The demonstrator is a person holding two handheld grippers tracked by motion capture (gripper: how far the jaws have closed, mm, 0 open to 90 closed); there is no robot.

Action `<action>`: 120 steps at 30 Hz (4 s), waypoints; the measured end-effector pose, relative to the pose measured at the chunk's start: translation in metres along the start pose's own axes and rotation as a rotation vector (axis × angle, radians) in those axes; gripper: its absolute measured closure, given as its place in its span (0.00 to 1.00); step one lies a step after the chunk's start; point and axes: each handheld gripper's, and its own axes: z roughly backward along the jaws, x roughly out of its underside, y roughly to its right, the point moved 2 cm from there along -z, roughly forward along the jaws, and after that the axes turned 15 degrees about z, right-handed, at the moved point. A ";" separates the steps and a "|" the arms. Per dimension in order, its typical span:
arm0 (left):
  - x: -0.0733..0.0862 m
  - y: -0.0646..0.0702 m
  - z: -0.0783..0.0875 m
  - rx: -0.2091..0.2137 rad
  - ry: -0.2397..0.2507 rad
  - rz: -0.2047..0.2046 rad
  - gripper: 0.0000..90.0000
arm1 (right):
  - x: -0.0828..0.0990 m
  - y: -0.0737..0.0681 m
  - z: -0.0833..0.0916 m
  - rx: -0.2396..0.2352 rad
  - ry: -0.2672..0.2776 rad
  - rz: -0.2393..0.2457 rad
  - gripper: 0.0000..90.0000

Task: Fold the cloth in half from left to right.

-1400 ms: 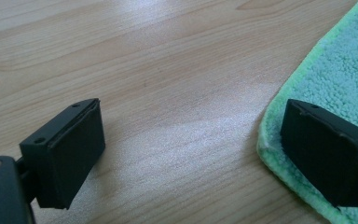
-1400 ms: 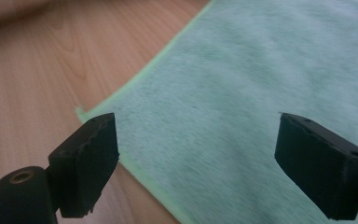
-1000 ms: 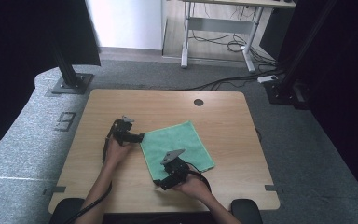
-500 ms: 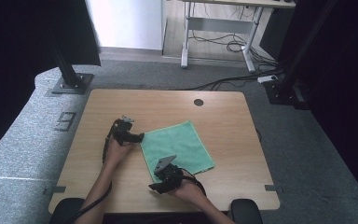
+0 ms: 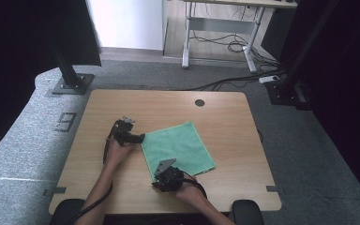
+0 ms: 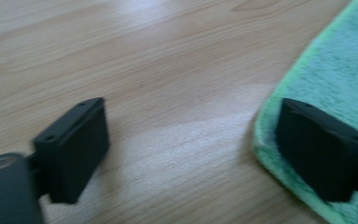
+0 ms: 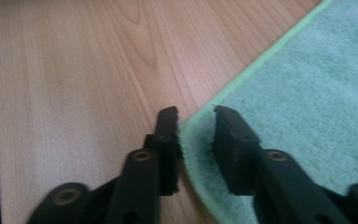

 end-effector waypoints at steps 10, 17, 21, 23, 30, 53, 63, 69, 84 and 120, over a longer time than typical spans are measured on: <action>0.006 0.011 0.006 0.081 0.021 -0.057 0.60 | 0.000 0.004 0.000 0.009 -0.012 -0.029 0.92; 0.009 0.018 0.006 0.136 0.009 -0.046 0.97 | 0.001 0.005 0.000 0.000 -0.003 -0.047 0.93; 0.009 0.018 0.007 0.123 0.007 -0.048 0.97 | 0.000 0.005 0.000 -0.009 -0.006 -0.040 0.95; 0.008 0.017 0.009 0.112 0.001 -0.051 0.98 | -0.002 0.004 -0.001 -0.012 -0.006 -0.033 0.95; 0.015 0.003 0.021 0.099 -0.015 -0.013 0.97 | -0.012 -0.001 -0.008 -0.051 -0.001 -0.018 0.96; 0.025 -0.029 0.075 0.032 -0.004 0.031 0.97 | -0.061 -0.024 -0.018 -0.118 0.059 0.077 0.96; 0.003 -0.007 0.073 0.053 0.028 0.008 0.97 | -0.047 -0.008 0.016 -0.035 0.097 0.041 0.96; -0.010 0.008 0.069 0.065 0.034 -0.011 0.97 | -0.033 0.001 0.034 0.011 0.108 0.003 0.96; -0.034 0.042 0.048 0.078 0.037 -0.071 0.97 | -0.004 0.016 0.059 0.084 0.107 -0.061 0.96; -0.054 0.106 -0.013 0.093 -0.018 -0.199 0.97 | 0.058 0.035 0.080 0.169 0.075 -0.180 0.97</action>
